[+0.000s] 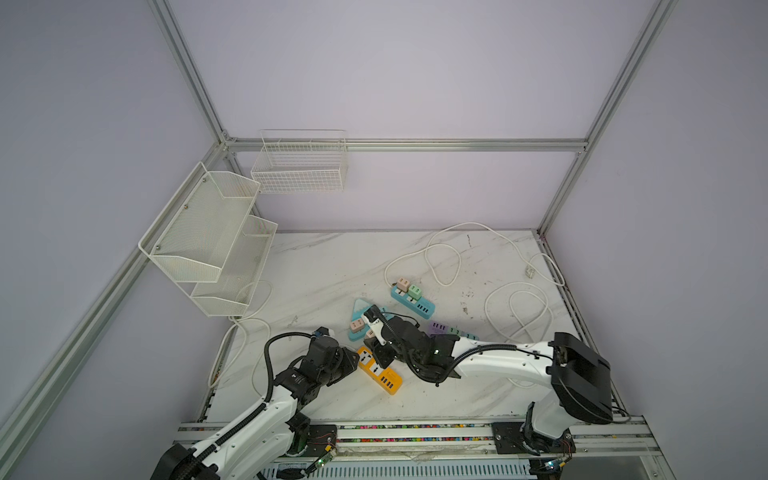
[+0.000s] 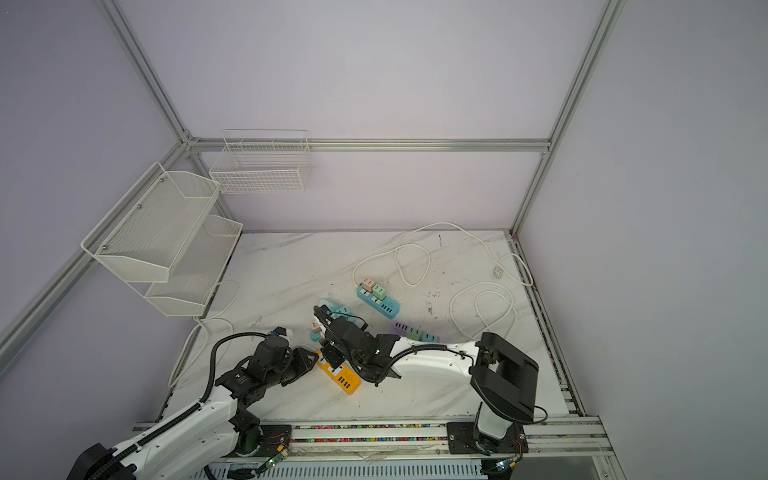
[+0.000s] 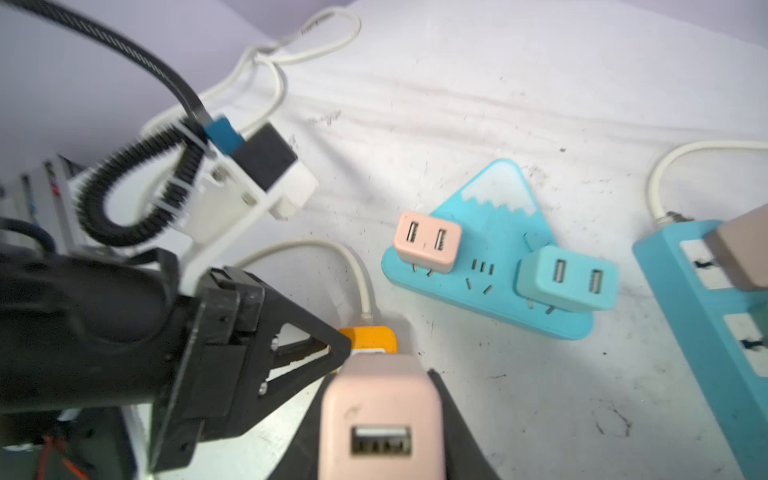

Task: Pull the plug off the socket
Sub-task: 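Pull the pink adapter up off the yellow strip with the right gripper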

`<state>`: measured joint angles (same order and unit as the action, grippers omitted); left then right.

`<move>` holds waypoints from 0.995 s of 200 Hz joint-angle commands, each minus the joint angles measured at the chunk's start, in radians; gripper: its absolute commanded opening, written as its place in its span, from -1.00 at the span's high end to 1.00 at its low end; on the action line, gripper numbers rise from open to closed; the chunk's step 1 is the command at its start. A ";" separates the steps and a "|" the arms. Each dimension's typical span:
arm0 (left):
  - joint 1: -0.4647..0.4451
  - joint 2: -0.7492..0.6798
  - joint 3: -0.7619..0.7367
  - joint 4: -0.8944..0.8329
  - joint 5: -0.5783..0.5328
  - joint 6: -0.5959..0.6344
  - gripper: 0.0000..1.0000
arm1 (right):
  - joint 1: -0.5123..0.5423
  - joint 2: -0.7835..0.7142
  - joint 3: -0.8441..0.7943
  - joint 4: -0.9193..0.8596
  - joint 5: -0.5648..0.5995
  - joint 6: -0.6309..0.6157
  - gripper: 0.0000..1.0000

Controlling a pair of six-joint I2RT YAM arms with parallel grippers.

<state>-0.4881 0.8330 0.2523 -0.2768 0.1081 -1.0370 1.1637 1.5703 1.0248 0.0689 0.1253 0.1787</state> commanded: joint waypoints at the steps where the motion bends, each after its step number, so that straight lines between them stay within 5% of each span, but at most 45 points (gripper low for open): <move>1: -0.012 0.007 0.087 -0.141 0.002 0.011 0.38 | -0.023 -0.098 -0.041 -0.016 -0.044 0.056 0.66; 55: -0.033 0.006 0.240 -0.199 -0.019 0.044 0.27 | -0.076 -0.326 -0.174 -0.086 -0.104 0.246 0.64; 141: -0.240 0.141 0.404 -0.193 -0.175 0.028 0.20 | -0.092 -0.547 -0.423 -0.116 -0.143 0.541 0.64; 199: -0.338 0.217 0.397 -0.115 -0.213 0.004 0.20 | -0.093 -0.564 -0.573 -0.035 -0.160 0.641 0.64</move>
<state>-0.8021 1.0431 0.5804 -0.4545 -0.0685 -1.0290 1.0760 1.0027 0.5053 -0.0326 -0.0193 0.7319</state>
